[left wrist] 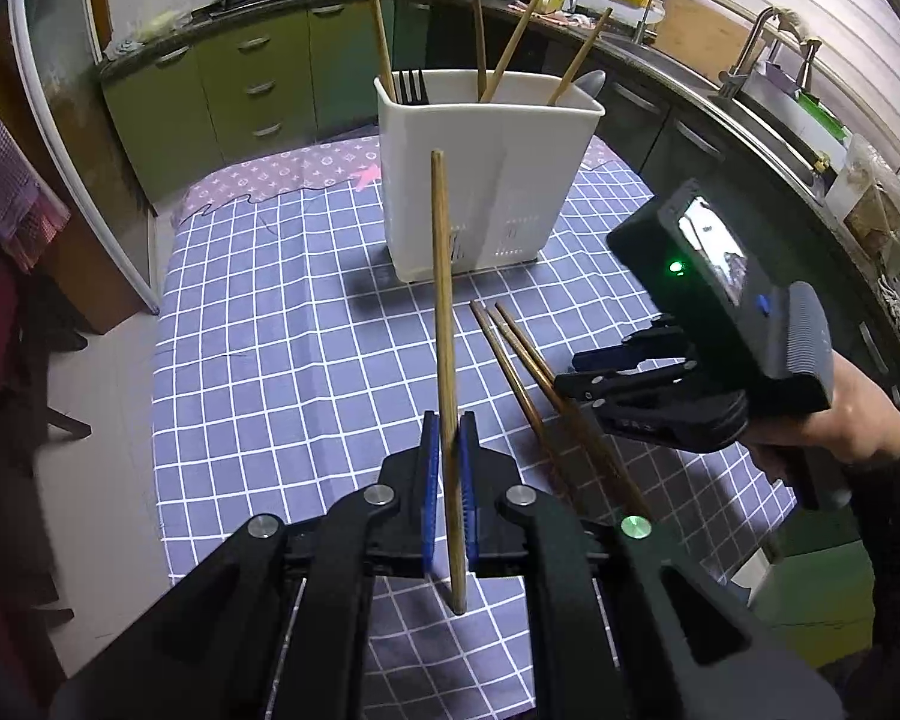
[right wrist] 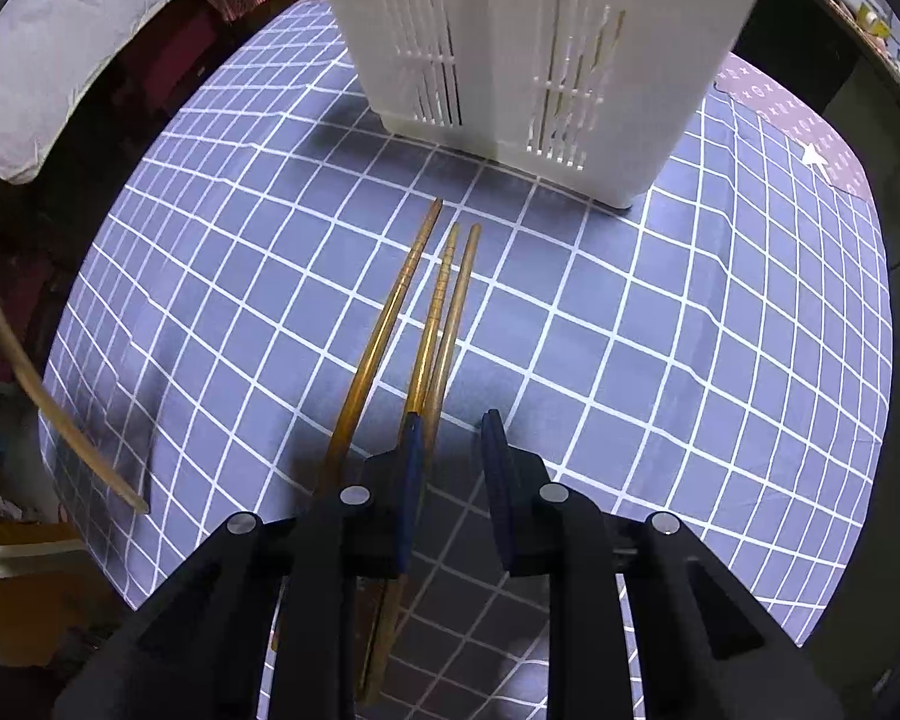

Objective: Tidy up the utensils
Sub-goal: 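Grasp a chopstick with the left tool while the right tool grasps another, then carry both chopsticks upright over the caddy and release them inside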

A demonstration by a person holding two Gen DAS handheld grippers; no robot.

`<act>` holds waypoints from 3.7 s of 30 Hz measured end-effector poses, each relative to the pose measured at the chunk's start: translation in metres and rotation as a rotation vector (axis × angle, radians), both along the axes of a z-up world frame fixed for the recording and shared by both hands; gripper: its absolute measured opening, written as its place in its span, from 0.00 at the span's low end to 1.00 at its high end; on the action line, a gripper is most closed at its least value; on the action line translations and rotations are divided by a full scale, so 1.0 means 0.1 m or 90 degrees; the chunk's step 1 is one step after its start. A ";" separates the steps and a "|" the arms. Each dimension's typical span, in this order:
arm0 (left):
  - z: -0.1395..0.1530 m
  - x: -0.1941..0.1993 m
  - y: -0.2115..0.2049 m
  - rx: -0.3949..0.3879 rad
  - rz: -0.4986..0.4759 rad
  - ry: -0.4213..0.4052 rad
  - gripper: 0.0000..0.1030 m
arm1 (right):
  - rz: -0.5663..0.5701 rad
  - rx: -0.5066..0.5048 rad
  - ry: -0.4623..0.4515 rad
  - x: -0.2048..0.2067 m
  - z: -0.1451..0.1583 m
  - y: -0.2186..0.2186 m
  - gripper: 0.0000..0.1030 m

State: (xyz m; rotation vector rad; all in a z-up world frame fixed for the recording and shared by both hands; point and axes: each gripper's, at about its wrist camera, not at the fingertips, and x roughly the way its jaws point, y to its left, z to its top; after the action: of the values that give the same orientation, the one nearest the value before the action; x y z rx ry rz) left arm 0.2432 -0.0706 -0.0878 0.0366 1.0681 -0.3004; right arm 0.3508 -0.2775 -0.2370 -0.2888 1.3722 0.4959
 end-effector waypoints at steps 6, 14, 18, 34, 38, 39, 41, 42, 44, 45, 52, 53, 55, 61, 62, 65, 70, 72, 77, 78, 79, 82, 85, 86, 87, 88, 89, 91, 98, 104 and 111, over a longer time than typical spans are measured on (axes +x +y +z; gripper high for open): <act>0.03 -0.04 0.01 -0.003 -0.003 -0.005 0.06 | 0.014 -0.038 -0.005 -0.01 -0.08 0.19 0.20; 0.07 -0.10 -0.03 0.007 -0.015 -0.023 0.06 | 0.010 -0.041 -0.020 0.05 -0.08 0.32 0.07; 0.07 -0.10 -0.01 0.006 -0.014 -0.025 0.06 | -0.001 0.003 -0.045 0.02 0.13 0.27 0.07; 0.17 -0.18 0.03 0.004 -0.018 -0.054 0.06 | -0.090 0.163 -0.289 -0.81 1.29 -0.68 0.07; 0.19 -0.21 0.01 0.004 -0.023 -0.057 0.06 | -0.093 0.176 -0.296 -0.97 1.33 -0.76 0.07; 0.19 -0.22 0.01 0.004 -0.024 -0.058 0.06 | -0.092 0.174 -0.299 -0.99 1.33 -0.77 0.07; 0.20 -0.24 0.00 0.005 -0.025 -0.060 0.06 | -0.090 0.179 -0.298 -1.02 1.34 -0.79 0.07; 0.21 -0.24 0.00 0.004 -0.025 -0.060 0.06 | -0.090 0.180 -0.297 -1.05 1.33 -0.84 0.07; 0.22 -0.25 0.00 0.003 -0.026 -0.062 0.06 | -0.091 0.183 -0.297 -1.06 1.32 -0.86 0.07; 0.22 -0.26 0.00 0.002 -0.027 -0.063 0.06 | -0.092 0.184 -0.297 -1.07 1.32 -0.87 0.07; 0.28 -0.28 0.00 0.001 -0.030 -0.073 0.06 | -0.092 0.184 -0.296 -1.06 1.31 -0.90 0.07; 0.30 -0.28 0.00 0.000 -0.031 -0.076 0.06 | -0.091 0.183 -0.296 -1.07 1.31 -0.89 0.07; 0.33 -0.27 -0.01 -0.001 -0.032 -0.080 0.06 | -0.088 0.182 -0.296 -1.07 1.31 -0.88 0.07; 0.51 -0.19 -0.03 -0.010 -0.036 -0.091 0.06 | -0.085 0.180 -0.294 -1.06 1.31 -0.87 0.07; 0.57 -0.16 -0.04 -0.013 -0.037 -0.094 0.06 | -0.084 0.181 -0.293 -1.06 1.31 -0.87 0.07; 0.81 -0.04 -0.06 -0.017 -0.039 -0.109 0.06 | -0.086 0.183 -0.291 -1.05 1.31 -0.89 0.07; 1.32 0.21 -0.10 -0.031 -0.035 -0.156 0.06 | -0.086 0.187 -0.290 -1.05 1.31 -0.91 0.07; 1.53 0.34 -0.11 -0.038 -0.028 -0.182 0.06 | -0.087 0.189 -0.290 -1.05 1.31 -0.92 0.07; 1.85 0.72 -0.18 -0.049 -0.003 -0.252 0.06 | -0.092 0.192 -0.288 -1.03 1.30 -0.96 0.07; 1.87 0.78 -0.20 -0.050 0.002 -0.259 0.06 | -0.093 0.194 -0.288 -1.03 1.30 -0.97 0.07; 1.85 0.86 -0.23 -0.048 0.005 -0.263 0.06 | -0.093 0.195 -0.286 -1.03 1.29 -0.97 0.07; 1.69 1.10 -0.30 -0.033 0.017 -0.256 0.06 | -0.096 0.196 -0.285 -1.03 1.28 -0.99 0.07; 1.40 1.32 -0.36 -0.016 0.028 -0.219 0.06 | -0.101 0.198 -0.282 -1.01 1.28 -1.02 0.07; 1.29 1.39 -0.37 -0.007 0.031 -0.205 0.06 | -0.103 0.198 -0.281 -1.01 1.27 -1.02 0.07; 1.20 1.41 -0.36 -0.002 0.034 -0.194 0.06 | -0.104 0.198 -0.279 -1.00 1.28 -1.03 0.07; 1.12 1.44 -0.36 0.002 0.037 -0.183 0.06 | -0.105 0.199 -0.278 -0.99 1.28 -1.03 0.07; 1.02 1.48 -0.36 0.004 0.039 -0.170 0.06 | -0.105 0.200 -0.274 -0.98 1.28 -1.03 0.07; 0.93 1.48 -0.34 0.006 0.039 -0.156 0.06 | -0.108 0.198 -0.275 -0.96 1.30 -1.03 0.07; 1.05 1.18 -0.22 0.011 0.030 -0.200 0.45 | -0.120 0.226 -0.339 -0.84 1.81 -1.06 0.07; 1.24 0.84 0.06 -0.028 0.046 -0.202 0.47 | -0.147 0.324 -0.459 -0.60 2.64 -1.02 0.07; 1.12 0.49 0.26 -0.034 0.036 -0.150 0.48 | -0.212 0.318 -0.496 0.08 2.76 -0.84 0.07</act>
State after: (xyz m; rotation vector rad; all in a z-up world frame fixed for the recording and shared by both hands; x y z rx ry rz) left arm 0.2918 -0.0448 0.0238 -0.0062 0.8258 -0.2670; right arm 0.3591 -0.3614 0.0387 0.1554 0.4927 0.3706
